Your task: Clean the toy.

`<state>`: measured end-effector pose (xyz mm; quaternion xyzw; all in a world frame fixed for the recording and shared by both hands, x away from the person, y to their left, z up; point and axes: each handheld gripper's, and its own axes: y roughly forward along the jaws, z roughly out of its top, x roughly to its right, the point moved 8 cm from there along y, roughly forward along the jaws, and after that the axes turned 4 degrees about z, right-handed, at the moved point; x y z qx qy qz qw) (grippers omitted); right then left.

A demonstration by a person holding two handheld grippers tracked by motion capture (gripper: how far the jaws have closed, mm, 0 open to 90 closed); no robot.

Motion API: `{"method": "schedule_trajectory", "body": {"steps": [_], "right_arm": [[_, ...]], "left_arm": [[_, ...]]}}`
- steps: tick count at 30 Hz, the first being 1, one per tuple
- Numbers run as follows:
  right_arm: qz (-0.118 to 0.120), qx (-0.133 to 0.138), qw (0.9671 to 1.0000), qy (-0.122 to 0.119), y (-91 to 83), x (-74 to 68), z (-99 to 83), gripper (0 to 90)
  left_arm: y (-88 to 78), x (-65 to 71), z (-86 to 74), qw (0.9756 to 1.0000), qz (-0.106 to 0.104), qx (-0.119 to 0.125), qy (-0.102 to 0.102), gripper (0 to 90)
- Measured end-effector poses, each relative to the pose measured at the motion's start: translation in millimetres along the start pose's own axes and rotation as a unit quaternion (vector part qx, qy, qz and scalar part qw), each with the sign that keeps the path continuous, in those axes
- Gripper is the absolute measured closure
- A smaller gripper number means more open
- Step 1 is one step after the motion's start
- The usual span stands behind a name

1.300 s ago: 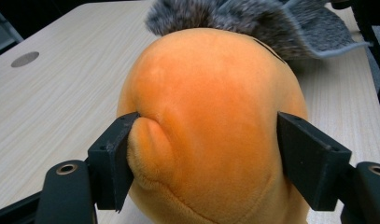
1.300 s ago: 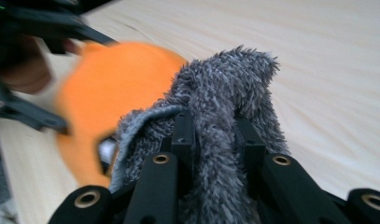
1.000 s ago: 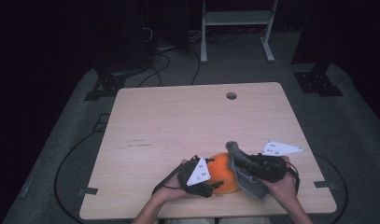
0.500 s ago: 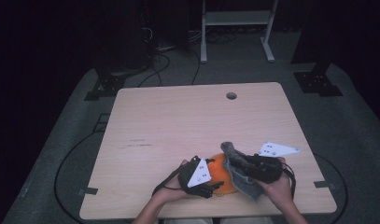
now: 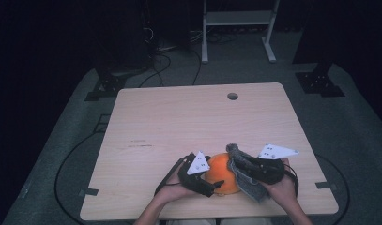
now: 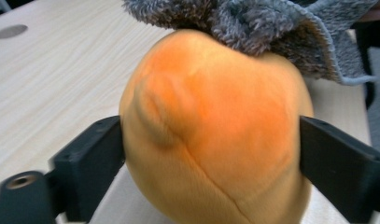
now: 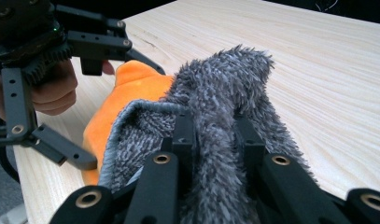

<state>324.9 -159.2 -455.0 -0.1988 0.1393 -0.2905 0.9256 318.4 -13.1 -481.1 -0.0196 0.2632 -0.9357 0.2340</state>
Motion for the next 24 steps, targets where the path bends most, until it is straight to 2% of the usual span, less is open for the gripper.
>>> {"method": "schedule_trajectory", "body": {"steps": [2, 4, 5, 7, 8, 9, 10, 11, 12, 13, 14, 16, 18, 19, 20, 21, 22, 23, 24], "right_arm": [[0.001, 0.0, 1.0, 0.001, -0.2, 1.6, -0.1, 74.0], [-0.003, 0.002, 1.0, 0.003, -2.4, 0.5, 2.7, 74.0], [-0.009, 0.006, 0.9999, -0.005, -5.3, -3.1, 7.3, 74.1], [0.004, 0.019, 0.9992, -0.036, -10.2, -21.4, 21.4, 74.2], [0.009, 0.021, 0.9984, -0.051, -9.8, -30.6, 27.3, 74.2], [0.013, 0.014, 0.9978, -0.063, -6.2, -39.0, 30.7, 74.1], [0.012, 0.007, 0.9974, -0.071, -2.7, -41.2, 30.5, 74.2], [0.003, -0.002, 0.9969, -0.079, 1.8, -40.5, 28.0, 74.2], [0.005, -0.005, 0.997, -0.076, 4.5, -37.7, 24.9, 74.2], [0.013, -0.002, 0.9979, -0.063, 4.2, -33.7, 22.5, 74.2], [0.01, -0.001, 0.9985, -0.055, 2.3, -28.2, 21.0, 74.2], [-0.025, -0.007, 0.998, -0.058, -3.3, -13.2, 17.2, 74.2], [-0.037, -0.007, 0.9986, -0.036, -7.9, -2.4, 13.2, 74.3], [-0.033, -0.001, 0.9992, -0.023, -9.5, -4.1, 13.9, 74.4], [-0.027, 0.005, 0.9993, -0.025, -9.4, -9.3, 16.2, 74.3], [-0.012, 0.011, 0.9992, -0.036, -8.1, -20.1, 20.5, 74.3], [0.008, 0.018, 0.9988, -0.045, -5.1, -32.5, 25.0, 74.3], [0.012, 0.014, 0.9978, -0.063, 0.8, -42.9, 28.6, 74.3], [0.003, 0.006, 0.9973, -0.073, 4.2, -45.8, 29.2, 74.3]], "left_arm": [[-1.0, 1.0, 0.5, 0.9998, 0.008, 0.007, 0.014, 20.6], [-0.6, 3.3, 2.5, 0.9995, 0.017, 0.009, 0.026, 24.8], [-0.7, 5.3, 4.2, 0.9991, 0.021, 0.012, 0.034, 26.2], [-0.1, 11.0, 7.4, 0.9976, 0.026, 0.021, 0.061, 27.3], [0.3, 14.4, 8.5, 0.996, 0.033, 0.021, 0.08, 27.5], [0.4, 16.2, 9.2, 0.9953, 0.036, 0.021, 0.088, 27.6], [0.1, 18.2, 9.4, 0.9948, 0.038, 0.019, 0.093, 27.9], [-0.2, 18.6, 8.7, 0.9944, 0.04, 0.016, 0.096, 28.4], [-0.5, 18.3, 7.4, 0.9945, 0.039, 0.015, 0.096, 28.7], [-0.8, 17.5, 6.6, 0.9947, 0.037, 0.019, 0.094, 29.1], [-0.9, 16.4, 5.8, 0.9949, 0.035, 0.019, 0.093, 29.3], [-0.1, 14.9, 5.0, 0.9957, 0.033, 0.022, 0.083, 29.3], [0.4, 14.7, 5.2, 0.9959, 0.032, 0.024, 0.082, 29.2], [1.2, 17.0, 5.9, 0.9949, 0.036, 0.021, 0.092, 29.0], [1.6, 18.5, 6.8, 0.9938, 0.04, 0.022, 0.101, 28.8], [2.3, 20.0, 7.7, 0.9928, 0.046, 0.02, 0.109, 28.3], [2.3, 20.0, 7.7, 0.9928, 0.046, 0.02, 0.109, 27.6], [3.1, 22.5, 8.8, 0.9913, 0.057, 0.013, 0.118, 27.5], [2.8, 22.4, 8.4, 0.991, 0.059, 0.011, 0.12, 27.4]]}}
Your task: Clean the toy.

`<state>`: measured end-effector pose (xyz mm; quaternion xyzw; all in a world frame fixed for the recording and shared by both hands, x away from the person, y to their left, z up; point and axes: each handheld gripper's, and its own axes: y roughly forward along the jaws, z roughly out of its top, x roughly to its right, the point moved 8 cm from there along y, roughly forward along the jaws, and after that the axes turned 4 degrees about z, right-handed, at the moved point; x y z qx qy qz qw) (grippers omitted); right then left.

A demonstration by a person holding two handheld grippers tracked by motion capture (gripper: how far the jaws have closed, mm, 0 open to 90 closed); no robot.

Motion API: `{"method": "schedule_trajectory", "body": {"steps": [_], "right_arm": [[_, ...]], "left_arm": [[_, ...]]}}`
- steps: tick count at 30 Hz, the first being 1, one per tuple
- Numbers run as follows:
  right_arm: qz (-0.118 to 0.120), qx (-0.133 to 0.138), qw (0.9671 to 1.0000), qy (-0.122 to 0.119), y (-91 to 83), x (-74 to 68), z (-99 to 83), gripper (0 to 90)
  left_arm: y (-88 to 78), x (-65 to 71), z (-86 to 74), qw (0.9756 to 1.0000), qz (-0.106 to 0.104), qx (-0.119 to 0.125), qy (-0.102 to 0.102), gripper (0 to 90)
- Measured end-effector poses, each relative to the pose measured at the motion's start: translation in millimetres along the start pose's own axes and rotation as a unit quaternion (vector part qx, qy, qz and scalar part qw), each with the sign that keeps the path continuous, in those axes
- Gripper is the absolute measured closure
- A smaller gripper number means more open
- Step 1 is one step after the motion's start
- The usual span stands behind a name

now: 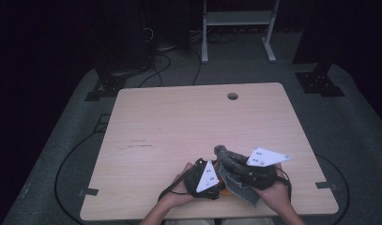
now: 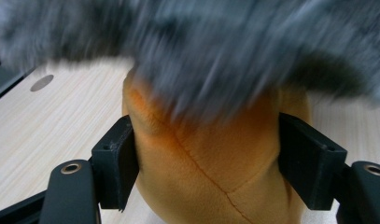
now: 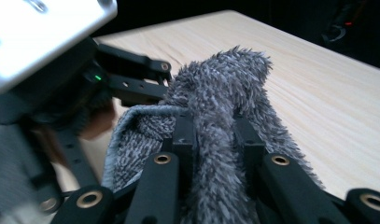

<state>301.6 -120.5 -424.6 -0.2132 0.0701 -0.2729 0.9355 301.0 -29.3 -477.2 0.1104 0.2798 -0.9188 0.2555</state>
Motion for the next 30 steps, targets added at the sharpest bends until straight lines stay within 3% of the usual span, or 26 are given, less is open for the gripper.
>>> {"method": "schedule_trajectory", "body": {"steps": [2, 5, 6, 9, 11, 13, 14, 15, 16, 18, 21, 23, 24, 26, 27, 29, 30], "right_arm": [[-0.01, -0.01, 0.9999, -0.006, 5.0, 4.2, -2.1, 74.4], [-0.032, -0.013, 0.9991, 0.025, 0.3, 29.0, -14.8, 74.2], [-0.039, -0.014, 0.998, 0.048, -4.1, 39.0, -21.5, 74.2], [-0.057, -0.017, 0.9954, 0.075, -12.8, 52.4, -31.8, 74.1], [-0.053, -0.01, 0.9964, 0.066, -15.9, 45.4, -29.9, 74.0], [-0.022, -0.002, 0.9988, 0.043, -14.3, 29.1, -24.1, 73.4], [-0.022, -0.002, 0.9988, 0.043, -14.3, 29.1, -24.1, 73.4], [-0.008, -0.013, 0.9998, 0.013, -8.8, 14.9, -23.8, 72.8], [-0.012, -0.017, 0.9998, 0.007, -7.1, 14.2, -25.3, 72.8], [-0.018, -0.019, 0.9996, 0.013, -4.9, 19.7, -29.4, 72.8], [-0.022, -0.015, 0.9992, 0.032, -2.9, 29.6, -34.0, 72.5], [-0.018, -0.015, 0.9993, 0.03, -2.3, 29.2, -34.7, 72.4], [-0.007, -0.01, 0.9994, 0.031, -0.2, 27.1, -36.3, 72.5], [-0.008, -0.011, 0.9995, 0.029, 1.2, 28.3, -37.0, 72.5], [-0.008, -0.01, 0.9993, 0.035, 1.7, 30.0, -36.8, 72.5], [-0.004, -0.009, 0.9992, 0.039, 2.6, 31.2, -37.0, 72.5], [-0.003, -0.008, 0.9991, 0.041, 3.0, 31.4, -36.9, 72.4]], "left_arm": [[-0.5, -2.3, -2.6, 0.9999, -0.004, 0.004, -0.011, 27.9], [0.3, -5.2, -5.7, 0.9996, -0.009, 0.006, -0.025, 28.3], [0.4, -5.9, -6.2, 0.9996, -0.01, 0.007, -0.027, 28.3], [0.9, -8.3, -9.4, 0.9992, -0.013, 0.008, -0.037, 27.9], [1.5, -9.8, -11.5, 0.9991, -0.013, 0.005, -0.041, 27.3], [2.0, -12.7, -13.8, 0.9984, -0.011, 0.002, -0.055, 26.9], [2.0, -12.7, -13.8, 0.9984, -0.011, 0.002, -0.055, 26.3], [2.9, -17.5, -18.3, 0.9978, -0.001, -0.005, -0.066, 24.8], [2.9, -18.3, -18.9, 0.9975, 0.0, -0.005, -0.07, 23.8], [1.7, -19.0, -15.9, 0.997, -0.003, -0.001, -0.077, 19.9], [-5.0, -23.8, -7.3, 0.9933, -0.035, 0.012, -0.109, 14.5], [-9.2, -26.9, -5.0, 0.9924, -0.035, 0.026, -0.115, 15.1], [-17.6, -34.4, -2.1, 0.9909, -0.024, 0.05, -0.123, 15.5], [-21.2, -37.6, -1.3, 0.9908, -0.016, 0.058, -0.122, 17.8], [-25.6, -39.5, 1.1, 0.9913, 0.0, 0.079, -0.105, 19.9], [-22.8, -35.4, 1.5, 0.994, 0.005, 0.075, -0.079, 21.8], [-17.8, -30.1, -0.4, 0.996, -0.006, 0.061, -0.066, 23.7]]}}
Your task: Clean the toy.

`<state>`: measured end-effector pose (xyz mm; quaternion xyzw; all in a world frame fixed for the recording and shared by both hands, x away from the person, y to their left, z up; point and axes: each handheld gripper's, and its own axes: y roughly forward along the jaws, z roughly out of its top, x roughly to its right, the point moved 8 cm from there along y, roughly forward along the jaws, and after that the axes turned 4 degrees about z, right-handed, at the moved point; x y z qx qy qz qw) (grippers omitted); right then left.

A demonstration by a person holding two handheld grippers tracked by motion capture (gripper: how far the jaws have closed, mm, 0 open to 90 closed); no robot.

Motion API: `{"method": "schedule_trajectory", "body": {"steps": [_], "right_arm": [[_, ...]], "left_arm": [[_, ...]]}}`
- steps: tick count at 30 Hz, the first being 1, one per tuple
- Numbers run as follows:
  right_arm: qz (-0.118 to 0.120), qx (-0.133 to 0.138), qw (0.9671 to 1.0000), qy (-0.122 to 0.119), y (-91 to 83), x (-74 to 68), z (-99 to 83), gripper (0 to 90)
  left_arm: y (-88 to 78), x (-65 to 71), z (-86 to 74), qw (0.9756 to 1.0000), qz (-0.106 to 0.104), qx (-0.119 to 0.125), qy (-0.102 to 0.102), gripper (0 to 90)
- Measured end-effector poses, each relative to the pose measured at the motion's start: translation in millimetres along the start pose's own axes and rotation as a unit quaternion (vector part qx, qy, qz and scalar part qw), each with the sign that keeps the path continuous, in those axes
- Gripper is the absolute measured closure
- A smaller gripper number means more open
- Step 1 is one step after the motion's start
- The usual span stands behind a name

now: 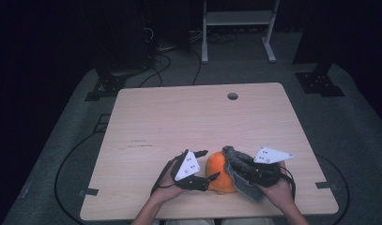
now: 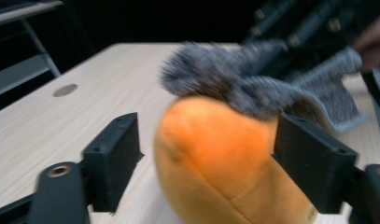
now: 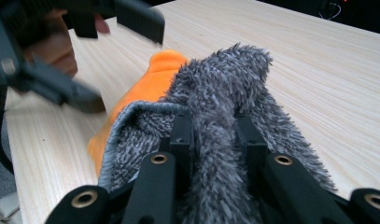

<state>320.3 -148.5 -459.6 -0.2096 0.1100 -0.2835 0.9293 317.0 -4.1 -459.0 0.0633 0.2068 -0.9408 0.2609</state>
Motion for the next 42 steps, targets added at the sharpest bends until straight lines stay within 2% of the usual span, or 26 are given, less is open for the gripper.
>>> {"method": "schedule_trajectory", "body": {"steps": [2, 3, 5, 6, 8, 9, 10, 11, 13, 15, 16, 17, 18, 19, 20, 22, 23, 25, 28, 32, 33, 34, 35, 36, 38, 42], "right_arm": [[-0.001, 0.003, 1.0, 0.0, 0.5, 0.2, -0.2, 72.4], [-0.002, 0.002, 1.0, -0.001, 0.9, 0.6, -0.3, 72.4], [-0.01, 0.002, 0.9999, 0.003, 0.4, 3.3, 0.0, 72.3], [-0.016, 0.005, 0.9998, 0.006, -1.6, 4.1, 1.6, 72.2], [-0.045, 0.008, 0.9989, -0.011, -8.0, 0.1, 6.4, 72.3], [-0.043, 0.008, 0.9987, -0.024, -10.7, -7.4, 7.4, 72.2], [-0.043, 0.008, 0.9987, -0.024, -10.7, -7.4, 7.4, 72.2], [-0.03, -0.004, 0.9988, -0.038, -9.4, -19.0, 2.8, 72.1], [-0.037, -0.013, 0.9978, -0.053, -6.4, -19.3, -0.2, 72.1], [-0.039, -0.012, 0.9979, -0.05, -5.2, -15.1, 0.5, 72.1], [-0.05, -0.008, 0.9983, -0.03, -3.0, 3.2, 1.5, 71.5], [-0.05, -0.009, 0.9984, -0.026, -2.4, 7.3, 1.1, 71.1], [-0.045, -0.007, 0.9989, -0.006, -1.8, 14.9, -0.1, 70.9], [-0.045, -0.007, 0.9989, -0.006, -1.8, 14.9, -0.1, 70.9], [-0.046, 0.007, 0.9986, 0.026, -2.3, 27.0, -2.1, 70.9], [-0.046, 0.009, 0.9984, 0.033, -3.5, 28.3, -2.1, 70.9], [-0.051, 0.009, 0.9982, 0.028, -4.3, 27.7, -1.2, 71.0], [-0.059, 0.008, 0.9981, 0.013, -6.7, 25.0, 1.3, 71.6], [-0.056, 0.015, 0.9983, 0.01, -12.5, 20.2, 6.0, 72.5], [-0.03, 0.016, 0.9991, -0.024, -7.2, -4.2, 13.3, 72.3], [-0.03, 0.016, 0.9991, -0.024, -7.2, -4.2, 13.3, 72.3], [-0.036, 0.002, 0.9978, -0.056, 1.1, -13.9, 13.2, 72.1], [-0.04, -0.001, 0.9973, -0.062, 2.8, -14.4, 12.6, 72.2], [-0.042, -0.002, 0.9972, -0.062, 3.5, -12.4, 11.7, 72.3], [-0.041, 0.004, 0.9981, -0.047, 1.8, -2.9, 9.7, 72.4], [-0.063, 0.008, 0.9977, -0.02, -7.4, 15.6, 7.5, 72.1]], "left_arm": [[9.2, 3.2, -9.1, 0.9988, 0.012, -0.034, 0.034, 28.2], [13.9, 4.0, -12.8, 0.9986, 0.016, -0.037, 0.035, 29.0], [16.4, 1.6, -13.8, 0.9992, 0.019, -0.035, 0.01, 30.7], [16.4, 1.6, -13.8, 0.9992, 0.019, -0.035, 0.01, 31.2], [16.7, -2.3, -15.5, 0.9984, 0.032, -0.046, 0.001, 31.2], [15.5, -7.9, -19.5, 0.9974, 0.044, -0.055, -0.012, 31.0], [15.5, -7.9, -19.5, 0.9974, 0.044, -0.055, -0.012, 30.4], [13.8, -11.0, -21.9, 0.9977, 0.038, -0.052, -0.02, 28.9], [10.9, -12.0, -19.9, 0.9985, 0.028, -0.041, -0.025, 25.5], [8.5, -12.1, -17.4, 0.999, 0.018, -0.031, -0.026, 20.8], [3.7, -9.2, -14.5, 0.9995, -0.008, -0.02, -0.023, 19.5], [2.2, -6.3, -14.4, 0.9996, -0.018, -0.016, -0.014, 19.4], [2.3, -1.3, -15.2, 0.9993, -0.033, -0.015, -0.006, 19.4], [2.3, -1.3, -15.2, 0.9993, -0.033, -0.015, -0.006, 19.7], [6.3, 3.9, -17.6, 0.999, -0.033, -0.027, 0.013, 22.2], [12.4, 6.9, -20.6, 0.9983, -0.021, -0.041, 0.035, 24.8], [14.4, 6.7, -20.6, 0.998, -0.011, -0.041, 0.046, 27.6], [15.1, 7.8, -20.3, 0.9978, -0.012, -0.041, 0.05, 33.1], [15.3, 7.8, -22.4, 0.9968, -0.005, -0.048, 0.064, 36.4], [16.9, 5.6, -22.6, 0.9962, 0.006, -0.055, 0.067, 38.4], [16.9, 5.6, -22.6, 0.9962, 0.006, -0.055, 0.067, 38.0], [15.7, 3.4, -23.7, 0.9969, 0.004, -0.055, 0.056, 35.5], [14.8, 1.3, -23.8, 0.998, 0.001, -0.049, 0.04, 32.2], [14.4, -2.2, -24.4, 0.9991, -0.001, -0.042, 0.01, 27.5], [14.7, -6.9, -27.3, 0.9989, 0.002, -0.047, -0.01, 25.3], [18.8, -4.0, -23.6, 0.9991, 0.009, -0.038, 0.018, 44.5]]}}
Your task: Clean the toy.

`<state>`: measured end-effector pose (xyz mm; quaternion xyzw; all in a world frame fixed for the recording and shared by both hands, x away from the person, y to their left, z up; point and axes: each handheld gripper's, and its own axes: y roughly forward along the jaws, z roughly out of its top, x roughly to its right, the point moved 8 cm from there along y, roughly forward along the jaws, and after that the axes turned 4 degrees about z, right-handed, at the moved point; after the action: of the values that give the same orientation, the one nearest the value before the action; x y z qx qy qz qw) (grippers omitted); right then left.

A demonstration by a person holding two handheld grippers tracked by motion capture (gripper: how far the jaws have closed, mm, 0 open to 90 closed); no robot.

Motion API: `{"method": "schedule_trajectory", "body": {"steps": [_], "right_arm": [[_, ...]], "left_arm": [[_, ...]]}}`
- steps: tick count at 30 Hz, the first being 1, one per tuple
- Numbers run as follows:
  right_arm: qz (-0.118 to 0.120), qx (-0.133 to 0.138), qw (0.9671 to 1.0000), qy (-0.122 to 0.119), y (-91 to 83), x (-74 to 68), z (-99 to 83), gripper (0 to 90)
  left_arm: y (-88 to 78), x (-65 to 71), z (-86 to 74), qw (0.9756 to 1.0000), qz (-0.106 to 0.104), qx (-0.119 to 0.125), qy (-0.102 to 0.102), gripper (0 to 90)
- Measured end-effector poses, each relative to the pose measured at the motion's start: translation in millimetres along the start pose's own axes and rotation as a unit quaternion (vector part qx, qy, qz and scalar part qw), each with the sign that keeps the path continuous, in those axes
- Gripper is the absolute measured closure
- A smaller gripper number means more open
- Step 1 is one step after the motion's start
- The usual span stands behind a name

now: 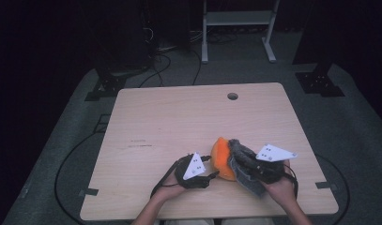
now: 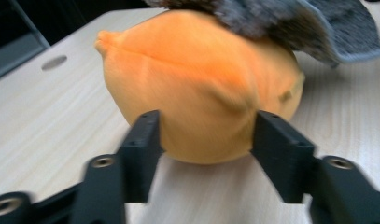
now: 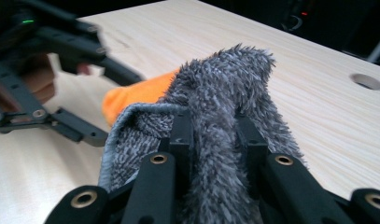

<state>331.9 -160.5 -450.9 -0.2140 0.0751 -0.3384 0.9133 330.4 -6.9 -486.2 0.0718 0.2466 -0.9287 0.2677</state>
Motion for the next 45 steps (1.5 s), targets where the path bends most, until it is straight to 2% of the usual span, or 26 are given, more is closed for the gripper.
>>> {"method": "schedule_trajectory", "body": {"steps": [2, 5, 7, 10, 12, 13, 16, 17, 18, 20, 22, 23, 25, 27, 29, 30, 31, 32, 34, 37, 39, 40, 41, 42, 43, 45], "right_arm": [[0.0, -0.002, 0.9999, 0.011, -1.7, 6.5, 0.5, 72.2], [0.005, -0.005, 0.9999, 0.011, -2.5, 7.4, -0.4, 72.2], [0.008, -0.006, 0.9999, 0.011, -2.4, 5.9, -0.9, 72.3], [0.009, -0.008, 0.9999, 0.006, -1.0, 2.8, -1.3, 72.2], [0.012, -0.006, 0.9998, 0.012, -0.3, 3.5, -0.5, 72.3], [0.003, 0.001, 0.9999, 0.012, -1.6, 2.1, 3.0, 72.8], [0.008, 0.004, 1.0, -0.002, -3.0, -5.2, 8.2, 73.1], [0.033, 0.01, 0.9993, -0.013, -1.2, -19.5, 13.9, 73.1], [0.034, 0.005, 0.9992, -0.018, 1.0, -22.9, 14.0, 73.1], [0.031, -0.004, 0.9991, -0.028, 4.3, -24.1, 12.8, 73.1], [0.032, -0.007, 0.9995, -0.006, 6.0, -13.7, 8.6, 73.2], [0.021, -0.006, 0.9998, 0.002, 3.8, -6.2, 7.6, 73.2], [-0.005, -0.01, 0.9998, 0.017, -2.3, 9.8, 2.6, 73.2], [-0.007, -0.007, 0.9994, 0.034, -6.1, 17.9, -3.3, 73.4], [-0.003, -0.007, 0.9992, 0.04, -6.9, 17.5, -5.3, 73.4], [0.0, -0.008, 0.9994, 0.035, -6.1, 14.7, -5.1, 73.4], [0.006, -0.01, 0.9995, 0.03, -3.8, 8.8, -5.2, 73.5], [0.012, -0.013, 0.9996, 0.023, -1.5, 4.0, -5.6, 73.6], [0.021, -0.019, 0.9995, 0.013, 1.2, -3.8, -5.5, 73.6], [0.03, -0.015, 0.9994, 0.009, -1.8, -10.3, 5.0, 73.8], [0.031, -0.011, 0.9994, -0.012, -1.9, -18.1, 15.6, 73.7], [0.031, -0.011, 0.9994, -0.012, -1.9, -18.1, 15.6, 73.7], [0.033, -0.021, 0.9987, -0.033, 3.6, -25.6, 18.5, 73.7], [0.034, -0.028, 0.9983, -0.038, 6.3, -26.7, 16.9, 73.7], [0.035, -0.035, 0.998, -0.039, 9.0, -26.0, 13.8, 73.8], [0.044, -0.033, 0.9984, -0.017, 9.0, -18.2, 9.0, 73.8]], "left_arm": [[1.0, 0.5, 4.1, 1.0, 0.003, 0.007, -0.005, 46.0], [-3.9, -3.8, 12.7, 0.9992, 0.014, 0.028, -0.023, 32.5], [-5.2, -4.4, 15.4, 0.999, 0.018, 0.036, -0.02, 33.6], [-2.5, 0.2, 14.6, 0.9993, 0.009, 0.034, -0.009, 52.5], [2.8, 2.8, 11.6, 0.9995, 0.011, 0.026, -0.011, 57.0], [3.3, 2.0, 12.6, 0.9995, 0.015, 0.026, -0.009, 59.8], [2.6, 0.4, 14.7, 0.9992, 0.023, 0.03, -0.009, 61.7], [2.8, 2.3, 15.9, 0.9992, 0.014, 0.034, -0.014, 61.8], [3.8, 4.2, 15.5, 0.9993, 0.009, 0.033, -0.014, 61.9], [4.5, 5.3, 13.0, 0.9995, 0.012, 0.027, -0.012, 61.9], [4.9, 7.5, 11.1, 0.9997, 0.009, 0.022, -0.009, 61.7], [4.9, 9.0, 10.8, 0.9998, 0.006, 0.019, -0.004, 61.6], [4.8, 13.5, 13.0, 0.9997, -0.011, 0.02, -0.003, 59.0], [4.0, 13.0, 18.3, 0.9995, -0.003, 0.027, -0.014, 39.1], [1.1, 11.6, 26.0, 0.998, -0.004, 0.052, -0.036, 35.8], [1.1, 11.6, 26.0, 0.998, -0.004, 0.052, -0.036, 35.5], [-0.2, 8.7, 30.3, 0.9968, 0.003, 0.063, -0.049, 35.6], [0.1, 8.3, 29.4, 0.9972, 0.004, 0.058, -0.047, 37.6], [3.7, 7.8, 21.8, 0.9991, 0.017, 0.028, -0.026, 45.8], [3.9, 10.9, 16.6, 0.9996, 0.001, 0.018, -0.023, 48.9], [3.3, 16.2, 16.8, 0.9997, -0.014, 0.017, -0.014, 49.2], [3.3, 16.2, 16.8, 0.9997, -0.014, 0.017, -0.014, 49.4], [3.0, 21.4, 16.4, 0.9998, -0.016, 0.008, 0.012, 49.4], [2.5, 22.6, 15.4, 0.9996, -0.016, 0.003, 0.023, 49.3], [2.2, 22.6, 14.1, 0.9995, -0.016, -0.001, 0.029, 49.3], [2.3, 21.7, 12.7, 0.9995, -0.021, 0.0, 0.022, 49.4]]}}
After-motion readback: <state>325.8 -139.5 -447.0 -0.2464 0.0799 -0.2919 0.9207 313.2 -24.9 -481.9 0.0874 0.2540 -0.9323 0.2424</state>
